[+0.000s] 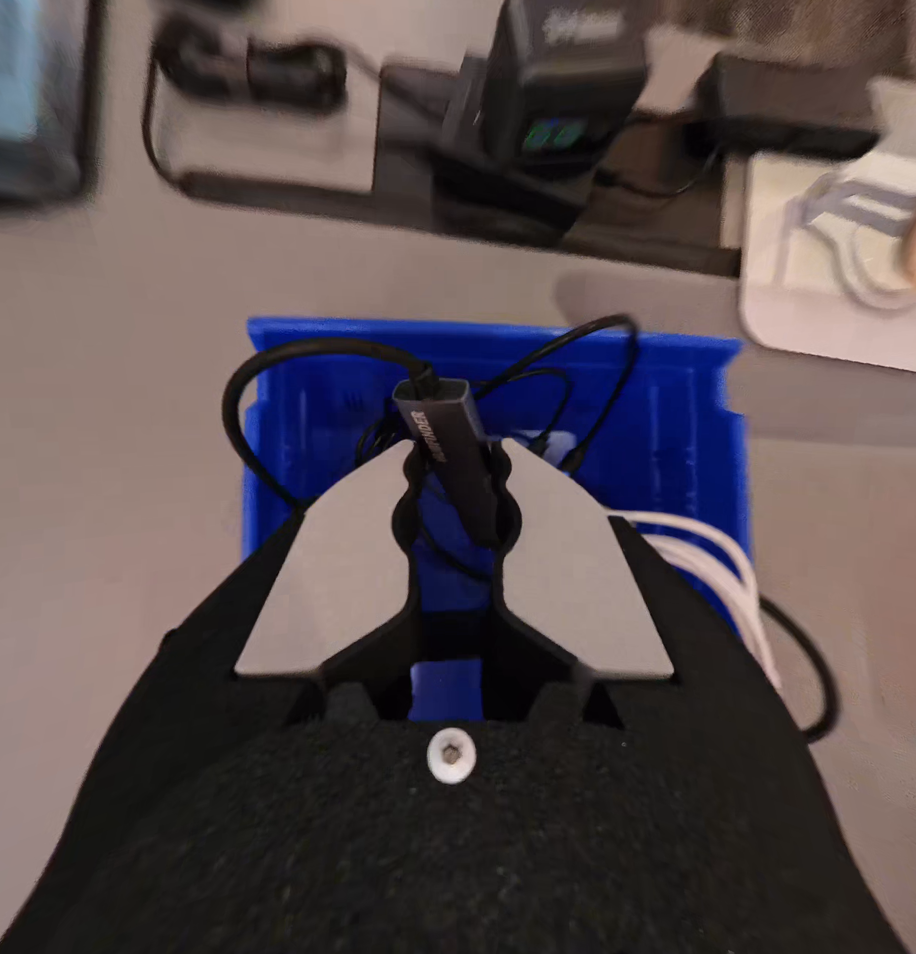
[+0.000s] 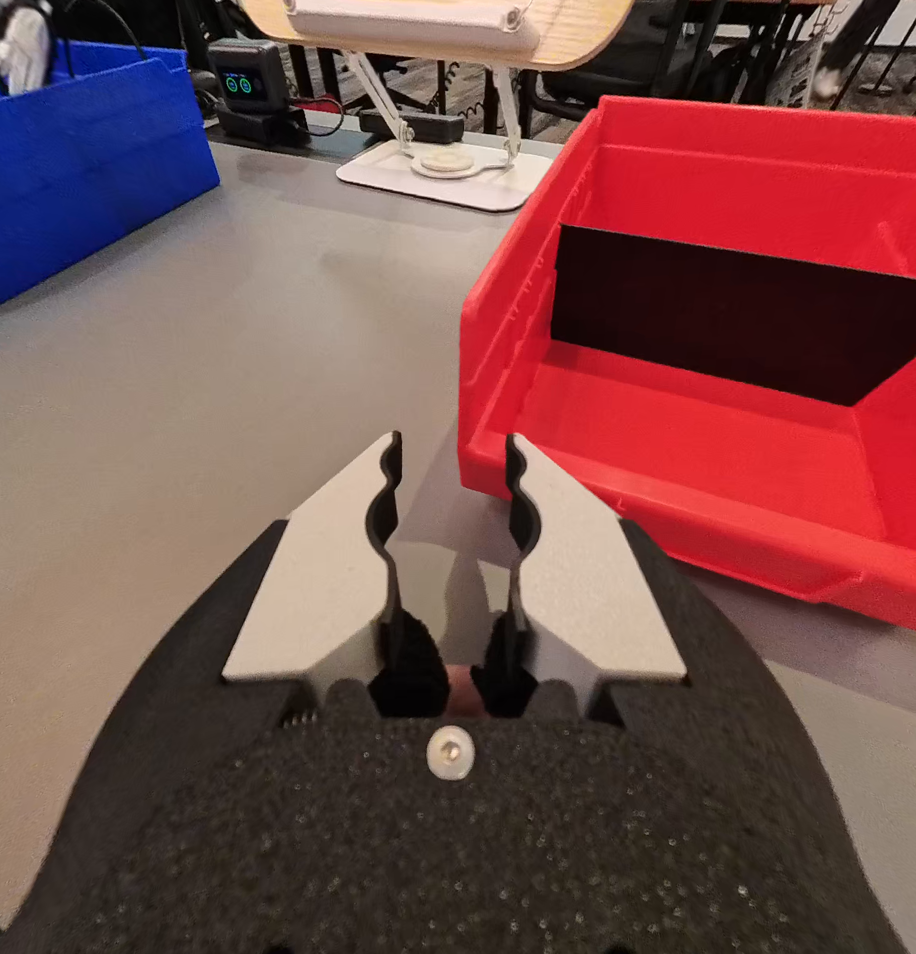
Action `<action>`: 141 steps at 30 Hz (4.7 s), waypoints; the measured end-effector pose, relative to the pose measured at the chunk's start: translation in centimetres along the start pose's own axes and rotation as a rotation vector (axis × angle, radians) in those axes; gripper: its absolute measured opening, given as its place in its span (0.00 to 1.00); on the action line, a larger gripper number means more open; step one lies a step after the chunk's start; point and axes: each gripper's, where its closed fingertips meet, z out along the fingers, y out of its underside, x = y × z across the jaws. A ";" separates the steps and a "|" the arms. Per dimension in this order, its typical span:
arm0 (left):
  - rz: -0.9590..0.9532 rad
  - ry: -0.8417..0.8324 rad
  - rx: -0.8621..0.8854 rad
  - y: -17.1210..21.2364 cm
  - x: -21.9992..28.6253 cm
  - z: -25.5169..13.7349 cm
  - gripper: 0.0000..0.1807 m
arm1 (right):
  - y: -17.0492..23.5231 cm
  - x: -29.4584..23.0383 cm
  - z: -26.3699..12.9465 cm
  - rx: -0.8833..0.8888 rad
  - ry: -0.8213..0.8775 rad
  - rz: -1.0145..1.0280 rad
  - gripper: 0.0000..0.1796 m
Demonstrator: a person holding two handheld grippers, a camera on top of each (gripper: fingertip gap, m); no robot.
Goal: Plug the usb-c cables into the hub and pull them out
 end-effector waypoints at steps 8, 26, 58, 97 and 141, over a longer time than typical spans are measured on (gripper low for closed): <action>0.255 0.133 0.398 -4.6 5.5 -13.0 0.09 | -0.5 -0.6 -0.1 0.023 0.005 -0.037 0.22; 0.293 1.243 0.548 11.1 33.2 -29.1 0.05 | -9.9 -11.4 -4.5 0.400 -0.437 0.197 0.22; -0.135 1.322 0.166 23.7 33.1 -14.7 0.04 | -5.9 -15.7 1.2 0.212 -0.546 -0.317 0.13; 0.613 1.463 0.279 29.5 33.3 -18.6 0.14 | -4.3 -18.5 -4.9 -0.078 -1.225 0.159 0.13; 0.483 0.657 0.830 22.8 31.2 -14.5 0.13 | -8.7 -17.4 1.5 0.243 -0.350 0.240 0.09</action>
